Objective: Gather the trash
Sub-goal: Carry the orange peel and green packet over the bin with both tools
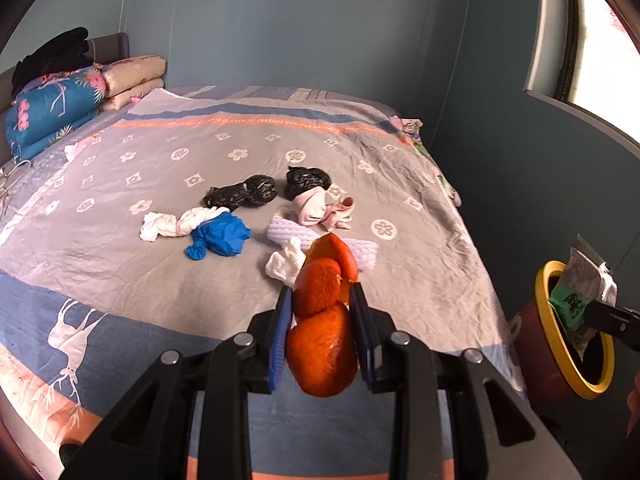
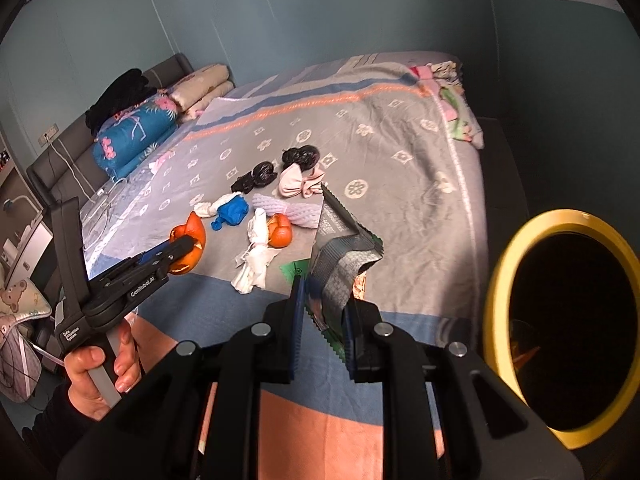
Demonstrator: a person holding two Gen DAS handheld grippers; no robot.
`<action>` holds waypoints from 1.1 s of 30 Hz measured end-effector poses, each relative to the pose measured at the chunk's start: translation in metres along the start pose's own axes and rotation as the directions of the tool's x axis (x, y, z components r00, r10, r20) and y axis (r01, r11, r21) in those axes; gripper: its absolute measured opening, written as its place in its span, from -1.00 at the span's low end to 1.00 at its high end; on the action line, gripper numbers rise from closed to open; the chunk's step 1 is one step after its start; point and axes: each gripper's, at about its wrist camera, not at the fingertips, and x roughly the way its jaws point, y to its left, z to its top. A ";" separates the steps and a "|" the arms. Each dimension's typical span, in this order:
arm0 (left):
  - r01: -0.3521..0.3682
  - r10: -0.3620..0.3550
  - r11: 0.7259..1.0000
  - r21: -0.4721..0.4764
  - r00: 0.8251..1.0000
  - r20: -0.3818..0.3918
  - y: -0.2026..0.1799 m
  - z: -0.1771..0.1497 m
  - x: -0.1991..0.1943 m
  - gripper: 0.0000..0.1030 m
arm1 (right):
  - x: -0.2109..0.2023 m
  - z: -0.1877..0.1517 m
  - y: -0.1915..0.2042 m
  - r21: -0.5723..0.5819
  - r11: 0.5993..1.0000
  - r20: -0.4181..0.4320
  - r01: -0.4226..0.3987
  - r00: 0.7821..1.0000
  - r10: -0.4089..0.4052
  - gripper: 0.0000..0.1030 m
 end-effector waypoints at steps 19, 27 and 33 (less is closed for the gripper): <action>0.125 -0.129 0.987 0.100 0.991 0.031 -0.085 0.010 -0.037 -0.47 | -0.082 -0.010 -0.065 0.095 0.995 0.119 0.015 0.993 -0.026 -0.67; 0.177 -0.183 0.975 0.136 0.983 0.032 -0.123 0.014 -0.041 -0.47 | -0.101 -0.010 -0.091 0.144 0.989 0.153 0.023 0.987 -0.046 -0.67; 0.220 -0.225 0.963 0.159 0.974 0.018 -0.153 0.016 -0.037 -0.47 | -0.114 -0.010 -0.118 0.182 0.982 0.176 0.040 0.982 -0.073 -0.67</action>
